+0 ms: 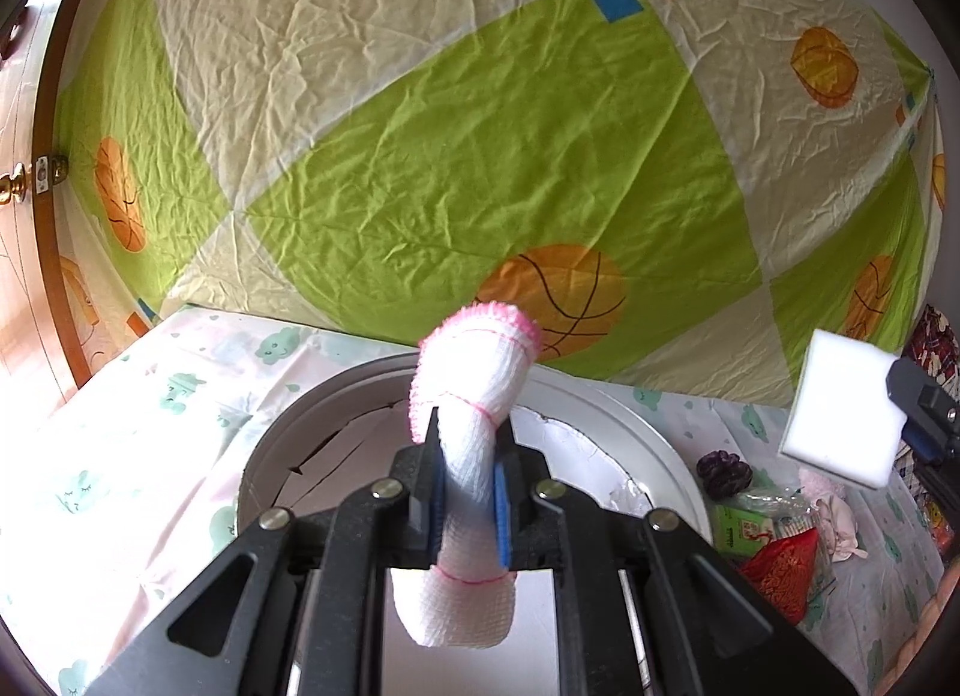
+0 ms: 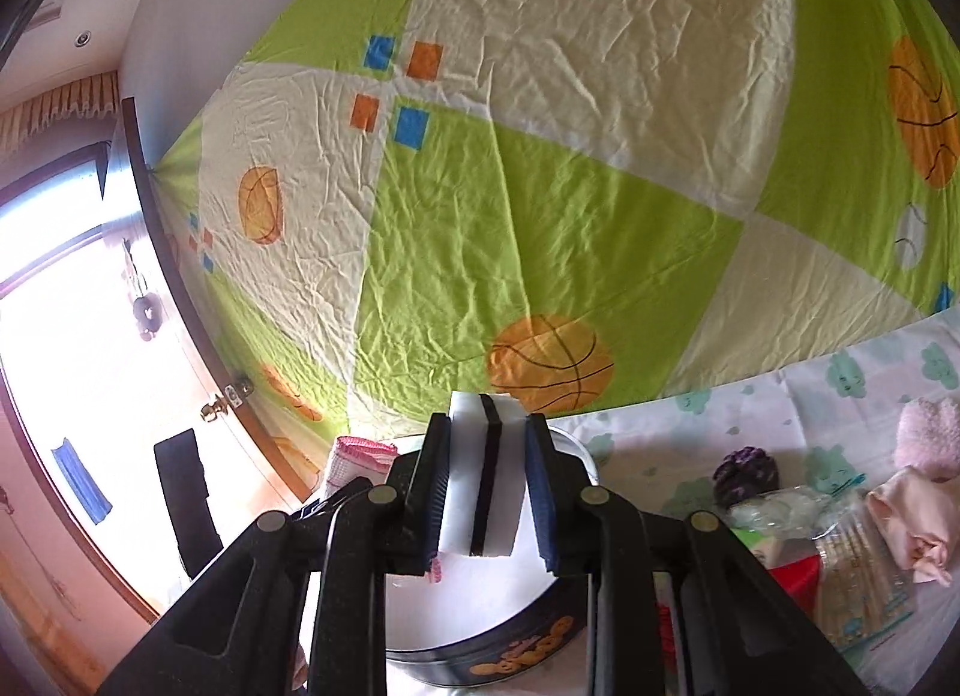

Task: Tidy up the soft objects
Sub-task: 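Carry the cloth and sponge over the cookie tin and open both tools inside it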

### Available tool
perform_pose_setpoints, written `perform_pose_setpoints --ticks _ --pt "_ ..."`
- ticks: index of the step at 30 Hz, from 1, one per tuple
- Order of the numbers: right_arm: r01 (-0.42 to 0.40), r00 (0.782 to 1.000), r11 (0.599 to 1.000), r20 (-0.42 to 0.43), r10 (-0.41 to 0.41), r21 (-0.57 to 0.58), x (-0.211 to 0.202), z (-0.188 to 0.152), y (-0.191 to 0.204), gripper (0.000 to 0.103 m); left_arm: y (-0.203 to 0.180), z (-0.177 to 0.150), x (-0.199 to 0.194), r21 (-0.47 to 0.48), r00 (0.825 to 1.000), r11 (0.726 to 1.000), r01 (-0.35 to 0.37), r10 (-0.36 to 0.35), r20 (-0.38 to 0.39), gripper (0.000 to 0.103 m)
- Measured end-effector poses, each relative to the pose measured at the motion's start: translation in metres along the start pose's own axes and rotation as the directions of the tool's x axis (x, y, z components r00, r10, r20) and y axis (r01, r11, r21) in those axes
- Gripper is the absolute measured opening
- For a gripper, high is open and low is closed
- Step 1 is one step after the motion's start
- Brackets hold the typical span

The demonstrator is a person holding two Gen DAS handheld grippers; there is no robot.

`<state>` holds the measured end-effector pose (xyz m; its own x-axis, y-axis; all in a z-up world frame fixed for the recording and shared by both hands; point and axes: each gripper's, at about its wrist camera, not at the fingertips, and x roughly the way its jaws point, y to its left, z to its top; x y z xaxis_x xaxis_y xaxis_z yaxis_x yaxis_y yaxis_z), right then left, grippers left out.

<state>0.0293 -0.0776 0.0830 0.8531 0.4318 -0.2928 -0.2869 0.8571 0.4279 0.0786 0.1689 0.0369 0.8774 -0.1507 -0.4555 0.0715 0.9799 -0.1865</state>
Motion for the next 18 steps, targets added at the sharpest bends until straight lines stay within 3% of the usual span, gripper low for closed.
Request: perform_pose_setpoints --ticks 5,10,18 --pt "0.010 0.998 1.000 -0.061 -0.009 0.015 0.050 -0.016 0.018 0.026 0.009 -0.001 0.008 -0.003 0.999 1.000 -0.022 0.022 -0.029 0.010" --pt "0.064 0.994 0.997 -0.090 -0.068 -0.042 0.085 -0.033 0.036 0.026 0.012 -0.004 0.016 0.001 0.998 0.999 -0.035 0.035 -0.056 0.010" --pt "0.083 0.978 0.995 -0.188 -0.094 -0.062 0.121 -0.051 0.027 0.029 0.013 -0.009 0.027 0.023 0.991 0.995 -0.099 0.101 -0.093 0.010"
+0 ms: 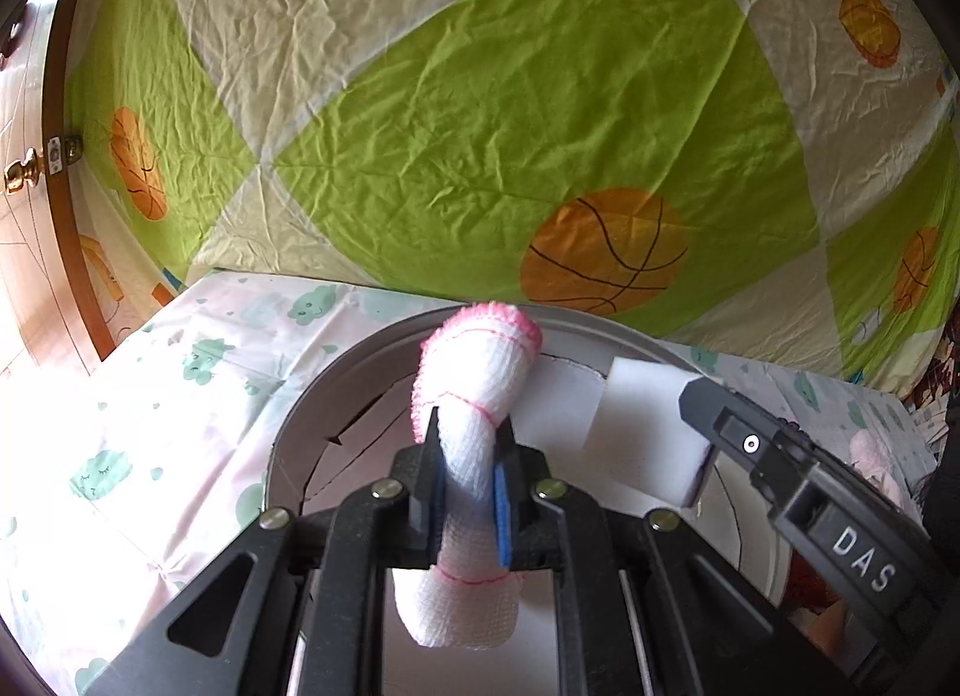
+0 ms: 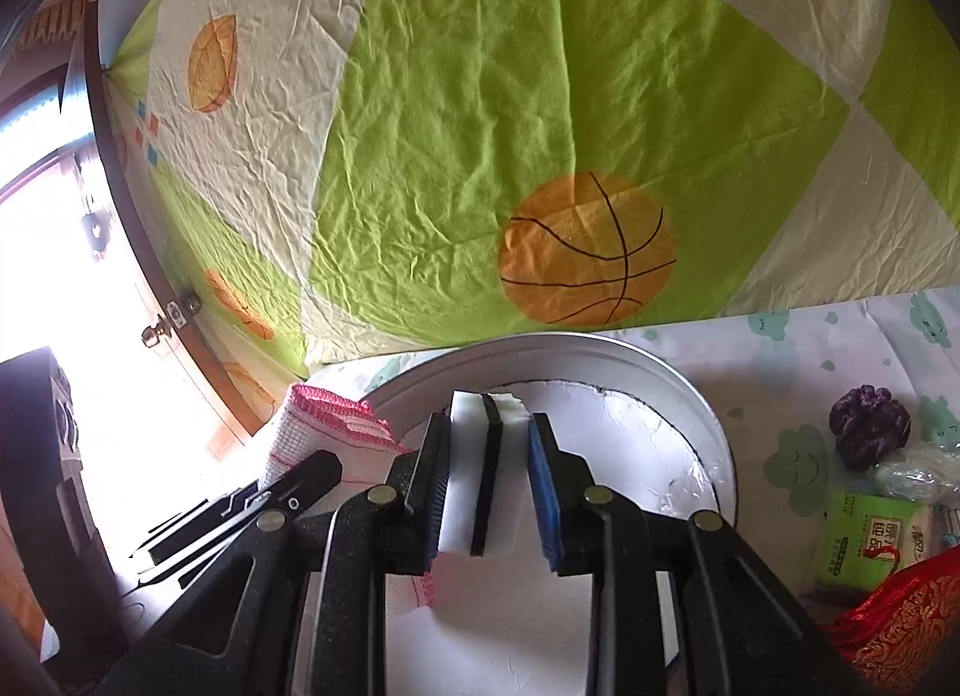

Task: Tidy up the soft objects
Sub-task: 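Carry the cloth and sponge over the cookie tin and open both tools inside it, then withdraw both tools from the tin toward the remaining table items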

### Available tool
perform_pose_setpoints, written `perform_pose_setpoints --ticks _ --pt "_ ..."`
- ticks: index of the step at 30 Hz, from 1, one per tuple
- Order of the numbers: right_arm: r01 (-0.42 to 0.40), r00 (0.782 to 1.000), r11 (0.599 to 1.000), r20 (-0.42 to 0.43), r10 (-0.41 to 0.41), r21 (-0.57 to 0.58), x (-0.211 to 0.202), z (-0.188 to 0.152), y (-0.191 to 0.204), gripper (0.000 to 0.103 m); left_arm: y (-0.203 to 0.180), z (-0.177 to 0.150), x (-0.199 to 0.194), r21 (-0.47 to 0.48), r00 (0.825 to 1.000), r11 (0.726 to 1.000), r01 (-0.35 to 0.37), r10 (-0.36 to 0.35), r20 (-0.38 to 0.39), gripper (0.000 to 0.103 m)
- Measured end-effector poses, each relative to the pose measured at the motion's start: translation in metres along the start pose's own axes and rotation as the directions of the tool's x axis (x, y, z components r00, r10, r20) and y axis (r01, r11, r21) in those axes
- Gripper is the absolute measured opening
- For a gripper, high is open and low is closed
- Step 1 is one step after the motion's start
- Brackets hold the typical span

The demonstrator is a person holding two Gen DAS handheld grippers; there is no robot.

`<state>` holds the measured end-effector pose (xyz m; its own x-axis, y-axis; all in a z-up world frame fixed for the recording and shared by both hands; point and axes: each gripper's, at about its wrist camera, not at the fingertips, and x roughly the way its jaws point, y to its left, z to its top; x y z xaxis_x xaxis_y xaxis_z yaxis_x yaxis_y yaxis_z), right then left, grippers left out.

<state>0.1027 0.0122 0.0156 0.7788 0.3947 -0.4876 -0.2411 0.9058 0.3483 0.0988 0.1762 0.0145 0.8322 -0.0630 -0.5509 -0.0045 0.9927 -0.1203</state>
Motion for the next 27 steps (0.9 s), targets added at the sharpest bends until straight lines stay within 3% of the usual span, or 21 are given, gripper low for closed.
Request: perform_pose_setpoints --ticks 4,6,7,8,9,10,11,16,23,27 --pt "-0.007 0.998 0.999 -0.059 0.009 0.034 0.011 -0.007 -0.008 0.031 0.001 -0.002 0.003 0.007 1.000 1.000 -0.021 0.021 -0.009 0.011" --pt "-0.004 0.998 0.999 -0.063 0.007 0.049 0.011 -0.008 -0.011 0.033 -0.001 -0.002 0.003 0.017 0.999 0.999 -0.044 0.044 -0.008 0.016" --pt "0.000 0.998 0.999 -0.057 0.003 0.051 0.009 -0.009 -0.011 0.042 -0.002 -0.003 0.003 0.025 0.998 0.998 -0.058 0.058 -0.001 0.024" --pt "0.003 0.999 0.999 -0.044 -0.001 0.052 0.006 -0.009 -0.011 0.057 -0.003 -0.003 0.002 0.034 0.998 0.997 -0.069 0.069 0.007 0.040" --pt "0.008 1.000 0.999 -0.025 -0.006 0.053 0.003 -0.008 -0.011 0.065 -0.004 -0.003 0.000 0.036 0.997 0.996 -0.076 0.075 0.015 0.052" --pt "0.009 1.000 0.998 0.000 -0.009 0.056 -0.002 -0.008 -0.010 0.074 -0.004 -0.003 -0.002 0.032 0.997 0.996 -0.078 0.077 0.025 0.075" --pt "0.011 1.000 0.998 0.022 -0.013 0.058 -0.008 -0.007 -0.010 0.075 -0.004 -0.003 -0.004 0.022 0.996 0.996 -0.082 0.081 0.037 0.083" --pt "0.038 0.996 0.998 0.078 -0.042 0.060 -0.025 -0.002 -0.008 0.075 0.004 0.000 -0.015 -0.022 0.991 0.996 -0.087 0.088 0.097 0.090" --pt "0.087 0.985 0.995 0.143 -0.092 0.040 -0.045 -0.001 -0.011 0.075 0.010 -0.002 -0.016 -0.070 0.988 0.993 -0.096 0.104 0.118 0.099" --pt "0.099 0.983 0.994 0.151 -0.105 0.051 -0.052 -0.003 -0.019 0.075 0.009 -0.004 -0.016 -0.070 0.987 0.992 -0.102 0.110 0.119 0.099"
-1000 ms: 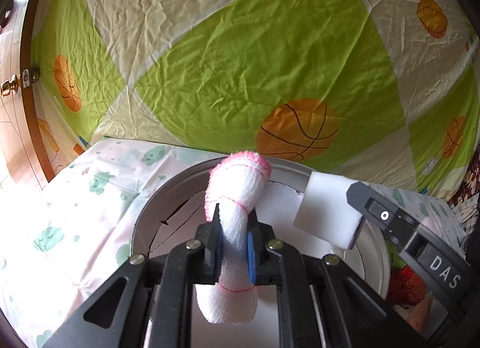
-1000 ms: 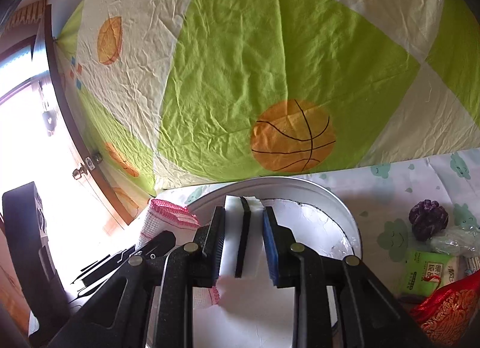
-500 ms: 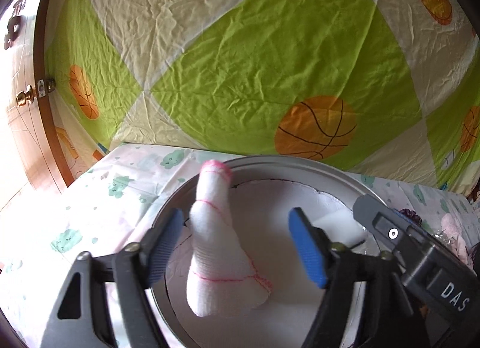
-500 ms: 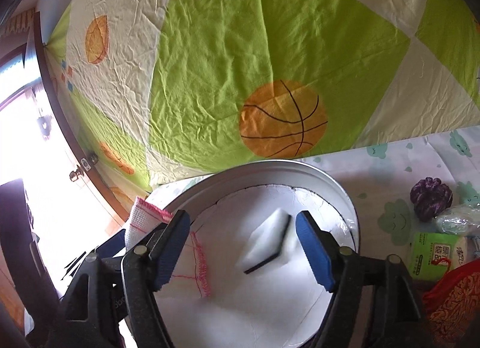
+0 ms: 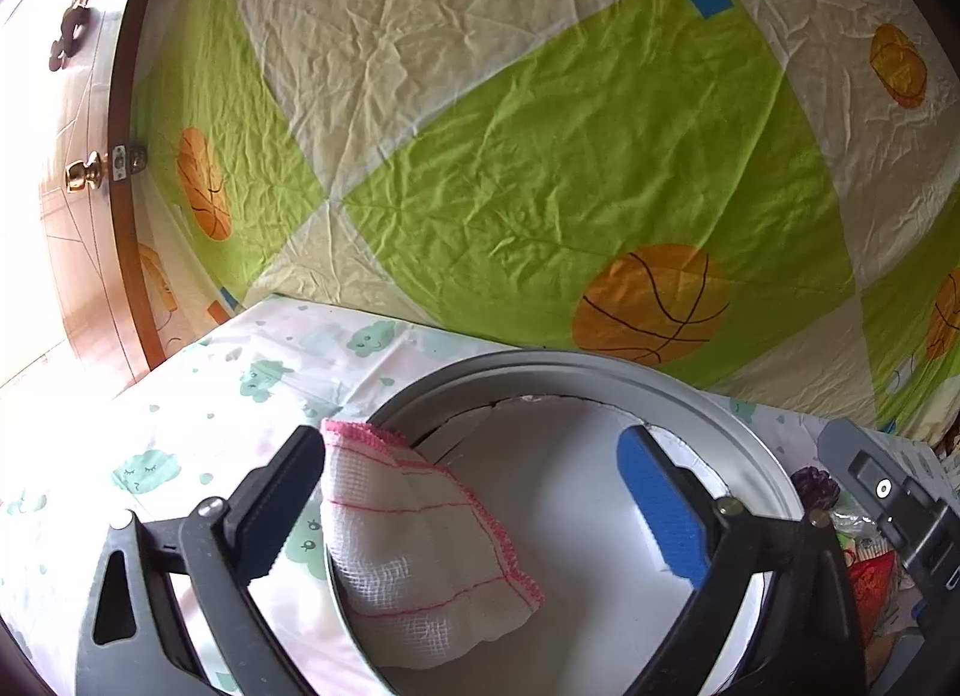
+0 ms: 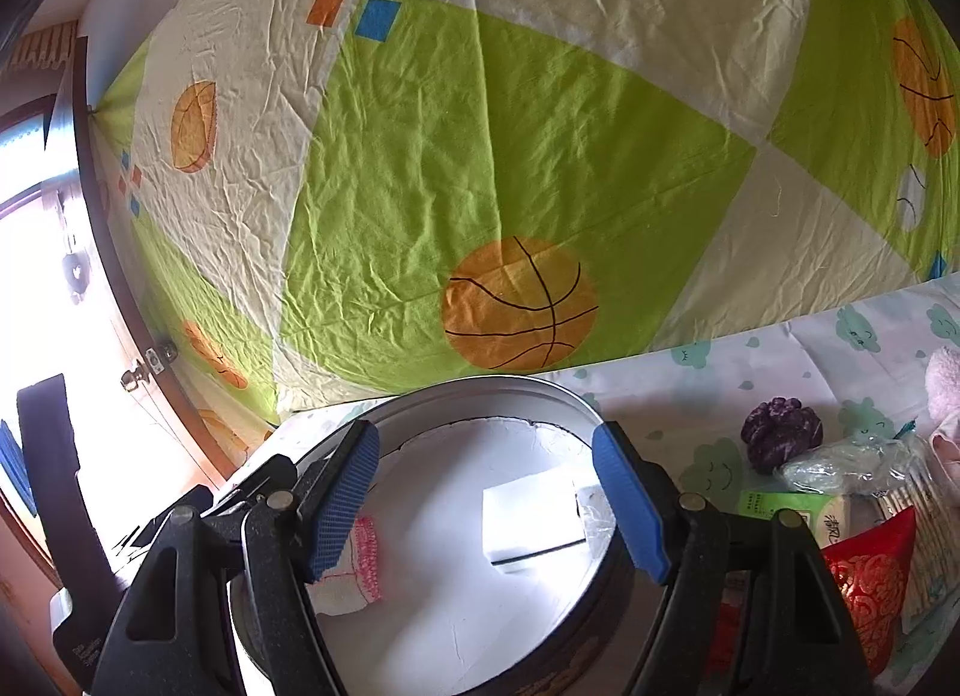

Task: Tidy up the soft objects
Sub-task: 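Withdraw both tools from the tin toward the remaining table items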

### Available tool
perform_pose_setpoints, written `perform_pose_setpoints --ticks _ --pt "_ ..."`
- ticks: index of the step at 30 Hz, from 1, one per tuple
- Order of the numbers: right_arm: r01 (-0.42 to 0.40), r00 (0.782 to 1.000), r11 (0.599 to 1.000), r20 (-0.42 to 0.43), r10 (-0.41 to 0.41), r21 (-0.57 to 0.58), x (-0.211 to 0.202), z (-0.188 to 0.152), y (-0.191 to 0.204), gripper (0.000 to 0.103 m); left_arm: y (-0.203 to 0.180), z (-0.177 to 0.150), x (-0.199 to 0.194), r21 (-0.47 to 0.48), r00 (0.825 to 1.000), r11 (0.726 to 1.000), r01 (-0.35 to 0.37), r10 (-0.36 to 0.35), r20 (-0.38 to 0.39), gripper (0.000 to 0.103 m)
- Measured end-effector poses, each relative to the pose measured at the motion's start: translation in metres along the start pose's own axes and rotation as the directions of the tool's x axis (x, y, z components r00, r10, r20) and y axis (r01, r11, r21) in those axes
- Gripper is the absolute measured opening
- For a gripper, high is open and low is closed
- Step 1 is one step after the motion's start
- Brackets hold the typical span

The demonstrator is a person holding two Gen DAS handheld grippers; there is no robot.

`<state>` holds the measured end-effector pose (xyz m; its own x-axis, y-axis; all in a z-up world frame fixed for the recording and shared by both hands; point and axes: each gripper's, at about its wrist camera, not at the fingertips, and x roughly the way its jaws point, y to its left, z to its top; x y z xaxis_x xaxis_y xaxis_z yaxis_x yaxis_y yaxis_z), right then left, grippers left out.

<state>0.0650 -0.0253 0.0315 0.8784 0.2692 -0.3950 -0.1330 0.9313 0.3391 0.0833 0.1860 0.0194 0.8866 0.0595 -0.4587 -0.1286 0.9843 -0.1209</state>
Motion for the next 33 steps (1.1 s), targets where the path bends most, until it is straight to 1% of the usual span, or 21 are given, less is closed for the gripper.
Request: perform_pose_setpoints --ticks 4,8,12,17,22,25,27,30,33 --pt "0.020 1.000 0.999 0.016 -0.020 -0.027 -0.011 0.000 -0.007 0.075 0.000 -0.001 0.000 -0.002 1.000 1.000 -0.007 0.007 0.003 0.101" --pt "0.058 0.996 0.995 0.066 -0.053 -0.076 -0.032 -0.002 -0.015 0.075 0.002 -0.001 -0.002 -0.029 1.000 1.000 0.005 -0.004 0.012 0.102" --pt "0.120 0.986 0.989 0.123 -0.109 -0.082 -0.054 0.002 -0.035 0.075 -0.001 -0.002 -0.007 -0.038 0.999 0.999 0.034 -0.033 0.028 0.103" --pt "0.181 0.975 0.981 0.145 -0.168 -0.077 -0.077 0.004 -0.071 0.075 -0.016 -0.006 -0.014 -0.009 0.994 0.994 0.108 -0.108 0.031 0.103" --pt "0.237 0.965 0.969 0.138 -0.225 -0.075 -0.093 0.007 -0.106 0.075 -0.030 -0.011 -0.023 0.010 0.984 0.985 0.173 -0.173 0.047 0.103" --pt "0.252 0.962 0.966 0.129 -0.242 -0.063 -0.097 0.008 -0.121 0.075 -0.042 -0.017 -0.029 0.039 0.979 0.980 0.195 -0.197 0.054 0.103" --pt "0.245 0.964 0.969 0.121 -0.238 -0.045 -0.100 0.010 -0.129 0.075 -0.052 -0.022 -0.034 0.061 0.975 0.976 0.211 -0.214 0.057 0.103" --pt "0.241 0.964 0.970 0.124 -0.235 -0.039 -0.104 0.012 -0.133 0.075 -0.069 -0.030 -0.040 0.095 0.969 0.966 0.241 -0.245 0.041 0.103" --pt "0.239 0.965 0.969 0.128 -0.229 -0.061 -0.106 0.012 -0.130 0.075 -0.086 -0.041 -0.047 0.153 0.971 0.962 0.226 -0.234 0.040 0.102"
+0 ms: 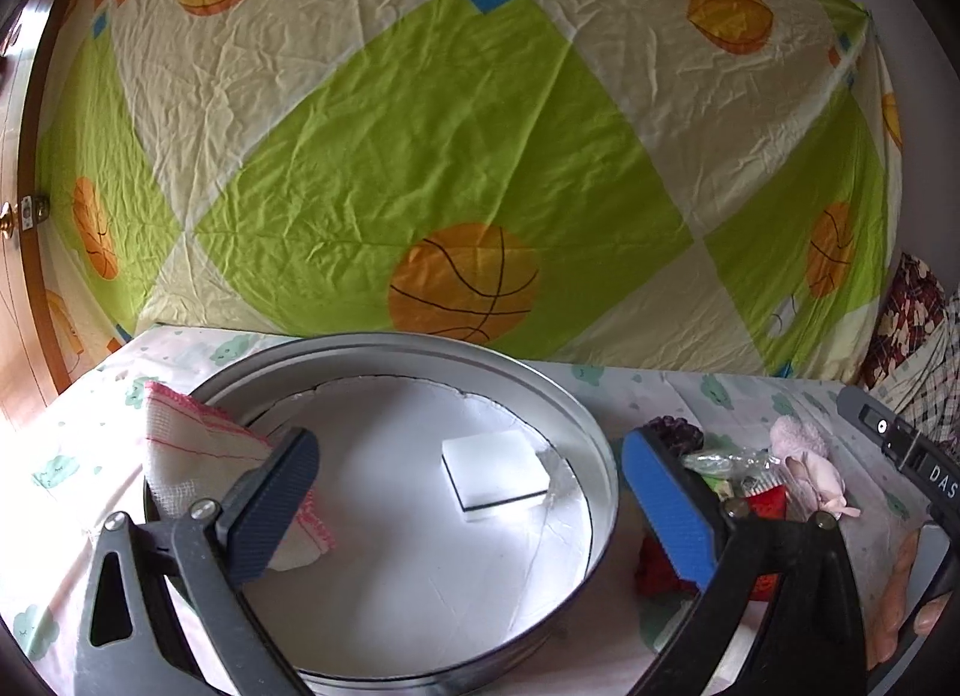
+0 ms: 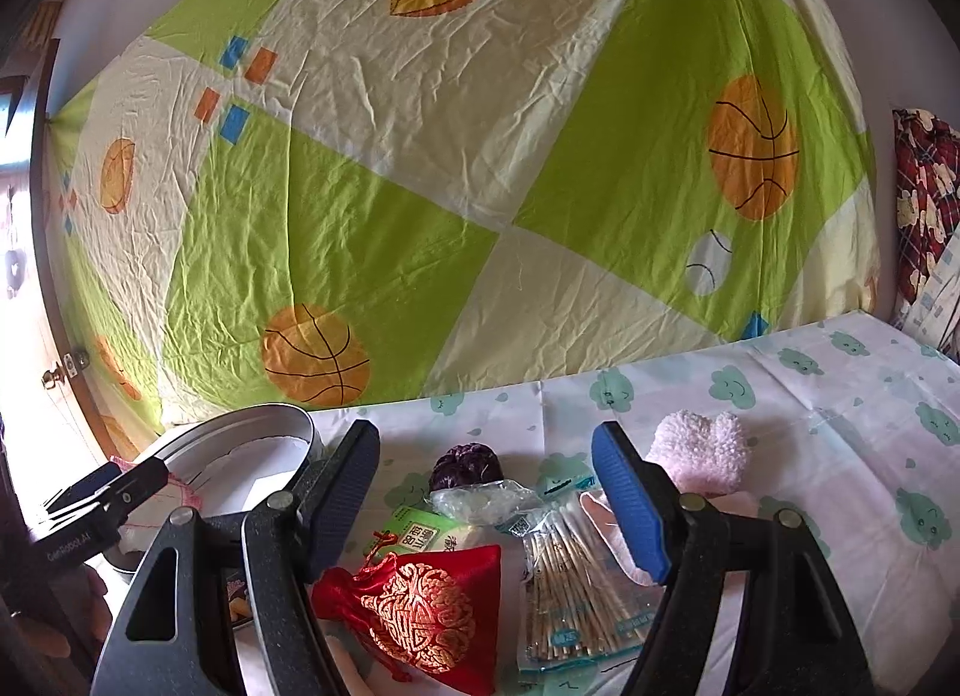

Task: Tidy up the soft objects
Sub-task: 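Withdraw both tools from the tin toward the remaining table items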

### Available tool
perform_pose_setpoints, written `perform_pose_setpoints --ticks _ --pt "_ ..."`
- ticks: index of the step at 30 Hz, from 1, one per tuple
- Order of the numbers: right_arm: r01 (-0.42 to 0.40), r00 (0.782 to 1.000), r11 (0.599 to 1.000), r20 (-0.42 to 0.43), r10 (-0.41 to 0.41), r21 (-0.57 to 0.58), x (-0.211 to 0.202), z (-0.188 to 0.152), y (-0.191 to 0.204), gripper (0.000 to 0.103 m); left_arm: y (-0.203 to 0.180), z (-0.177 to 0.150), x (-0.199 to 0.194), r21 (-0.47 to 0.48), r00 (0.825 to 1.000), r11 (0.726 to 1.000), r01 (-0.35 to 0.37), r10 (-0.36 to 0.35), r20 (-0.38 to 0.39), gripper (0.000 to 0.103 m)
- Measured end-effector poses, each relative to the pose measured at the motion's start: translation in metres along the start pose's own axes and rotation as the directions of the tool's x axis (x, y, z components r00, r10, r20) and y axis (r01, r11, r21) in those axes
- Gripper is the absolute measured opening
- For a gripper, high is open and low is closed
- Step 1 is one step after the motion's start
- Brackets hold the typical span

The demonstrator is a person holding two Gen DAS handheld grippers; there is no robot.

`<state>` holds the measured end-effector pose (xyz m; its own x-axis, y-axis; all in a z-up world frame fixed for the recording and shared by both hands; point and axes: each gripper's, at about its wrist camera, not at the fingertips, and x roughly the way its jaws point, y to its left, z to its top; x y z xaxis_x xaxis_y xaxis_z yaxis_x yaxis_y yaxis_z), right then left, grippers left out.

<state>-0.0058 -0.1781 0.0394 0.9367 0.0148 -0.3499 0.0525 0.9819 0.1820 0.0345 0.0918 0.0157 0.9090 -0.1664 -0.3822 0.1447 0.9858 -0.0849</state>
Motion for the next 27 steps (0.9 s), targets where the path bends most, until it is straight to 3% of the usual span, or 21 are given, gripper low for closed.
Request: perform_pose_setpoints --ticks 9,16,20,27 --pt "-0.023 1.000 0.998 0.004 0.024 -0.057 -0.007 0.001 0.001 0.075 -0.033 -0.024 -0.012 0.001 0.998 1.000 0.019 -0.019 -0.067 0.102" --pt "-0.035 0.999 0.997 0.001 0.035 -0.062 -0.013 0.005 -0.015 0.075 -0.076 -0.043 -0.020 0.094 0.992 0.995 0.016 -0.005 -0.122 0.102" --pt "-0.035 0.999 0.996 0.003 0.036 -0.084 -0.017 0.007 -0.022 0.075 -0.092 -0.052 -0.013 0.069 0.979 0.997 0.039 -0.024 -0.205 0.102" --pt "-0.037 0.999 0.995 -0.012 0.037 -0.095 -0.019 0.008 -0.037 0.075 -0.105 -0.066 0.005 -0.013 0.944 1.000 0.010 -0.013 -0.331 0.102"
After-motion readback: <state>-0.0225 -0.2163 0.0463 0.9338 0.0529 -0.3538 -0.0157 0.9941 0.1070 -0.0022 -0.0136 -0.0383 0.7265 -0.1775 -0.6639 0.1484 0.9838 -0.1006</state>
